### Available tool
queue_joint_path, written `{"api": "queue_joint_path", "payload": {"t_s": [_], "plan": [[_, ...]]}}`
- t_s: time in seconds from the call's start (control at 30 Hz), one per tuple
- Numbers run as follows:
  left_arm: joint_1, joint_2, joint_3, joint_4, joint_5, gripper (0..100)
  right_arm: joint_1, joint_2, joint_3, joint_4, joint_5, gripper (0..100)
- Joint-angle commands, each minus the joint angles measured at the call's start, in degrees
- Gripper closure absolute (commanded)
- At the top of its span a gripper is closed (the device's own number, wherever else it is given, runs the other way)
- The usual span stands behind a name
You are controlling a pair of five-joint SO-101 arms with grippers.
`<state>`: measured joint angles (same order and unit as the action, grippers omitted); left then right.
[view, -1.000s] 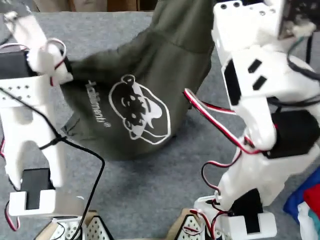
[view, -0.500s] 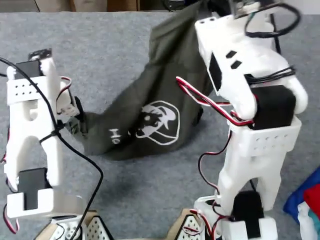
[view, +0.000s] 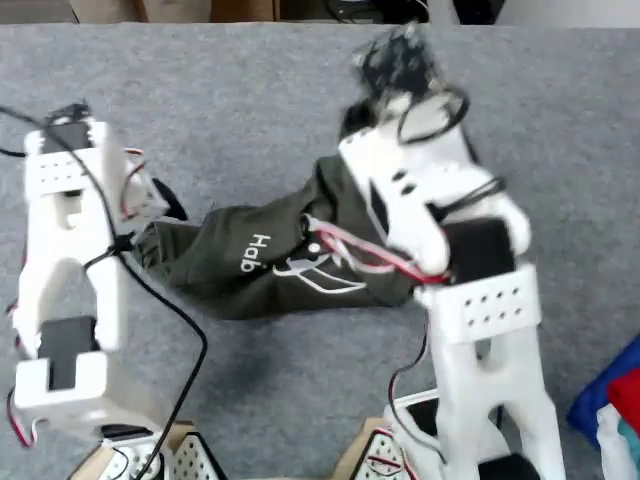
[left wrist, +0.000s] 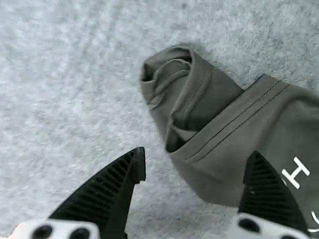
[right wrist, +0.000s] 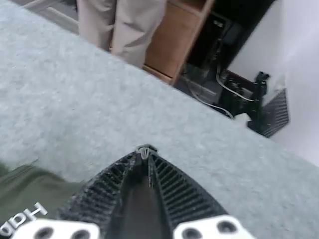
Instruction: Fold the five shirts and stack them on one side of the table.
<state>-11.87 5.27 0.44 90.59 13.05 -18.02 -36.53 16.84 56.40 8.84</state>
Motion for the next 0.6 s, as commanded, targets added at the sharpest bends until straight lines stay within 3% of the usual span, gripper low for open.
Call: {"api": "queue_joint_path", "payload": {"t_s": [0.0,0.13,0.33,0.57], "plan": [[4.31,4.70,-1.67,-4.13,2.73,68,-3.12,-7.43,12.53,-7.30,-0.88,99.5],[7.30,13.32,-8.35,-8.18,6.42,68,-3.03,-12.00,20.88,-12.04,-3.96,99.5],[10.20,27.30,-28.66,-7.91,9.41,68,-3.03,-13.41,23.25,-15.21,-3.78,99.5],[13.45,42.59,-49.67,0.88,9.58,68,-1.98,-13.41,23.34,-17.05,-4.22,99.5]]}}
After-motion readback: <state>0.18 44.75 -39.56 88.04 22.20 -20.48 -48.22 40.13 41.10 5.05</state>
